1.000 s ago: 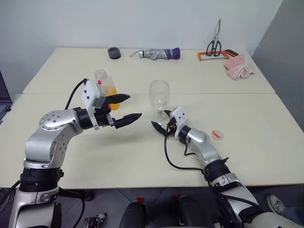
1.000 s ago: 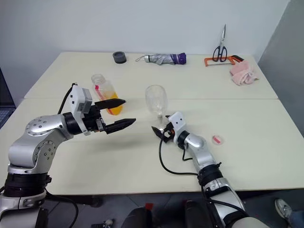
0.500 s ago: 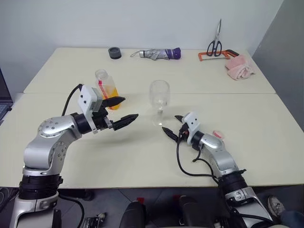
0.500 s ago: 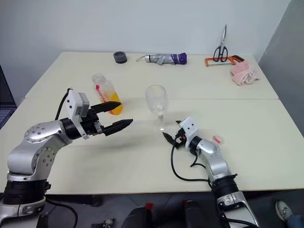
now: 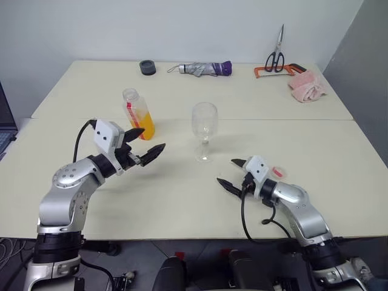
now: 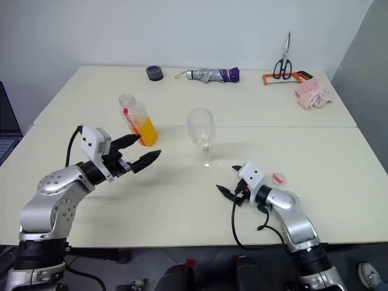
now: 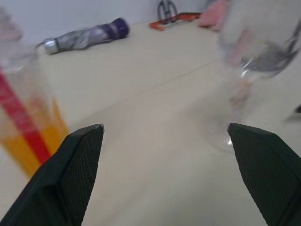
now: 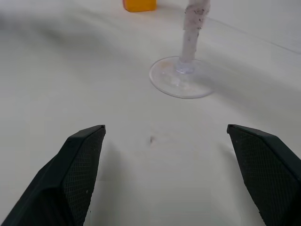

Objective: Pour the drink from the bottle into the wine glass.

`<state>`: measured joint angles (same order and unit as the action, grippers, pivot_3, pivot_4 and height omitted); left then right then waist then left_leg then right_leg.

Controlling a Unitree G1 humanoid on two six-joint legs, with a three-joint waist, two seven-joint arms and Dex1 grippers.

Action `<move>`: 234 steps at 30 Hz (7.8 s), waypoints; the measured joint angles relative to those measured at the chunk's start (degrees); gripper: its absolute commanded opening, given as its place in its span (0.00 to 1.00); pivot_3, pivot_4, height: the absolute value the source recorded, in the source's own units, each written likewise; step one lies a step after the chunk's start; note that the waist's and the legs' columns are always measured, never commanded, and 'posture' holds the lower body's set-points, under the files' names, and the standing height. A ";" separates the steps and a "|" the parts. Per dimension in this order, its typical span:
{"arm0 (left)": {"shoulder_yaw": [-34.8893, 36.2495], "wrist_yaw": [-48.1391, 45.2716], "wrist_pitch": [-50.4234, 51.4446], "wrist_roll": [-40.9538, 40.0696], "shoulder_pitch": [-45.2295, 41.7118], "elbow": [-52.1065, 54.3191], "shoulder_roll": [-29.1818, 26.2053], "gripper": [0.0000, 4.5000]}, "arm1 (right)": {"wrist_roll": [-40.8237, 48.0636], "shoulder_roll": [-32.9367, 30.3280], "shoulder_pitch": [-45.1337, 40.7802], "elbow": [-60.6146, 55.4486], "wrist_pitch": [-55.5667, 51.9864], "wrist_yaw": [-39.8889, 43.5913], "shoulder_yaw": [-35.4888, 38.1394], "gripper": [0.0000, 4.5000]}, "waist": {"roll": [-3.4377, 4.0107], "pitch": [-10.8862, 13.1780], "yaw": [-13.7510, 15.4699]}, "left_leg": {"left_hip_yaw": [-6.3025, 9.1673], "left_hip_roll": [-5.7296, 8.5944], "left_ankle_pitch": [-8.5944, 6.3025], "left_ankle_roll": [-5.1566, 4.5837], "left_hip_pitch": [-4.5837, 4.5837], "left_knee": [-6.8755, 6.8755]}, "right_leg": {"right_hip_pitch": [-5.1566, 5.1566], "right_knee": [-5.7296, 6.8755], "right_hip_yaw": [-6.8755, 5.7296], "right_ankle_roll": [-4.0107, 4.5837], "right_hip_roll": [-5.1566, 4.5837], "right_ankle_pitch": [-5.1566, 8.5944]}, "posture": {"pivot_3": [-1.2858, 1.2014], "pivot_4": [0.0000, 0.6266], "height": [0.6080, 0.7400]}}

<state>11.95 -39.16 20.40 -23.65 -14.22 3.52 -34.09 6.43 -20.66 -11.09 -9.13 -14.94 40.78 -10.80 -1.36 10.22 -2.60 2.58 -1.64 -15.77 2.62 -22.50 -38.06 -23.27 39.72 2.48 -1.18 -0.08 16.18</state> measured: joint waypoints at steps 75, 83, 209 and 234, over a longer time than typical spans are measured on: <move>-7.42 -2.71 -15.72 13.19 -30.90 -32.83 7.86 0.38 | 17.02 -4.26 -4.29 -28.93 -19.84 -6.20 8.20 1.00 | -0.07 0.01 0.80 | 0.18 0.07 0.04 0.06 -0.28 -0.12 | 0.00 -0.09 -0.32 0.00 0.00 -0.01 | 0.52 0.24 1.00; -8.99 -2.57 -15.83 15.14 -31.56 -31.36 7.73 0.38 | 18.58 -3.82 -6.03 -29.33 -22.47 -9.62 8.42 1.00 | -0.07 0.01 0.88 | 0.13 0.10 0.03 0.06 -0.32 -0.12 | 0.00 -0.11 -0.34 0.00 0.00 -0.01 | 0.52 0.24 1.00; -32.58 35.12 -70.62 64.32 -54.81 -57.90 -2.72 0.38 | 26.37 -9.59 2.09 -35.68 -18.54 -12.22 14.00 1.00 | -0.08 0.01 0.91 | -0.07 0.12 0.03 0.05 -0.32 -0.12 | -0.02 -0.07 -0.31 0.00 -0.01 -0.01 | 0.52 0.24 1.00; -33.23 37.25 -70.88 65.85 -56.45 -58.77 -2.72 0.38 | 26.20 -9.53 3.60 -35.68 -18.08 -13.64 12.85 1.00 | -0.08 0.01 0.89 | -0.08 0.13 0.03 0.05 -0.30 -0.15 | -0.02 -0.02 -0.30 0.00 -0.02 -0.01 | 0.52 0.24 1.00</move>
<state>-21.28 -1.91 -50.48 42.19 -70.67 -55.24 -36.81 32.63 -30.19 -7.49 -44.82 -33.02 27.14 2.04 -1.44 10.23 -1.71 2.50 -1.51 -15.74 2.67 -22.80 -38.21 -23.29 39.70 2.18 -1.18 -0.09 16.16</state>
